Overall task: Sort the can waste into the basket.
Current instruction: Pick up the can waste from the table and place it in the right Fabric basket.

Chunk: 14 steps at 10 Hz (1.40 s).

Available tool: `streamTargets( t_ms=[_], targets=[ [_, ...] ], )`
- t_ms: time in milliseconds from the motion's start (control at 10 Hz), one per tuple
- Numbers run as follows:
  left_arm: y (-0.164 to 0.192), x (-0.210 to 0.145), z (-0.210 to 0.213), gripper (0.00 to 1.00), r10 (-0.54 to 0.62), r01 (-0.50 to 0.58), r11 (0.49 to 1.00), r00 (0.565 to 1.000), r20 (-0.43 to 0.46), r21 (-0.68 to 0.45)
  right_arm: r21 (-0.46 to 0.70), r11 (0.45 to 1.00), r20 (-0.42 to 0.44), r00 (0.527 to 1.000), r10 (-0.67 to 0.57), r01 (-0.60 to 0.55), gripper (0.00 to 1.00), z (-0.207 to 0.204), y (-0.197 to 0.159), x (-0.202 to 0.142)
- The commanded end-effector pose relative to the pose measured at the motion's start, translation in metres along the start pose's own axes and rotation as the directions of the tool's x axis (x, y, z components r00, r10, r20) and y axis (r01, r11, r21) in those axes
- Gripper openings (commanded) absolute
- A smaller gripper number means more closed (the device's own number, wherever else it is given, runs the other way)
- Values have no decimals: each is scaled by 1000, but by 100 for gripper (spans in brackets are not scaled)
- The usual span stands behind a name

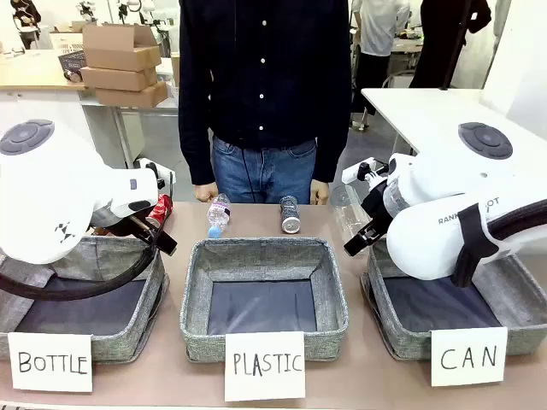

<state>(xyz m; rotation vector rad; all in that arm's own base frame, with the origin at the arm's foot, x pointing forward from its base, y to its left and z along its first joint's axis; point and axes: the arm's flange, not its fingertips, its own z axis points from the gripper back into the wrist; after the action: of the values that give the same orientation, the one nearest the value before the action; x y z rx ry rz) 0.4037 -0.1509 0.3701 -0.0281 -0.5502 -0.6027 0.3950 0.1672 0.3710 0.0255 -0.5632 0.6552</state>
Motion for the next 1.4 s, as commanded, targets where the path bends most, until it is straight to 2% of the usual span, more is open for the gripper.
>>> streamTargets(
  t_ms=[0, 1000, 1100, 1200, 1300],
  targets=[
    [0, 0, 0, 100, 0, 0, 1000, 1000, 0, 0, 0, 1000, 0, 1000, 0, 0, 100, 0, 0, 0],
    [0, 0, 0, 100, 0, 0, 1000, 1000, 0, 0, 0, 1000, 0, 1000, 0, 0, 100, 0, 0, 0],
    [-13, 12, 60, 100, -22, 21, 999, 998, 56, 26, -2, 998, 70, 995, -70, 70, 100, 59, -1, 9],
    [-29, 7, 116, 100, -43, 39, 998, 994, 98, 41, -32, 996, 122, 990, -75, 79, 100, 112, 1, 3],
    [-44, -12, 162, 100, -93, 86, 995, 986, 136, 52, -29, 999, 119, 993, -19, 22, 100, 154, 7, -16]
  ],
)
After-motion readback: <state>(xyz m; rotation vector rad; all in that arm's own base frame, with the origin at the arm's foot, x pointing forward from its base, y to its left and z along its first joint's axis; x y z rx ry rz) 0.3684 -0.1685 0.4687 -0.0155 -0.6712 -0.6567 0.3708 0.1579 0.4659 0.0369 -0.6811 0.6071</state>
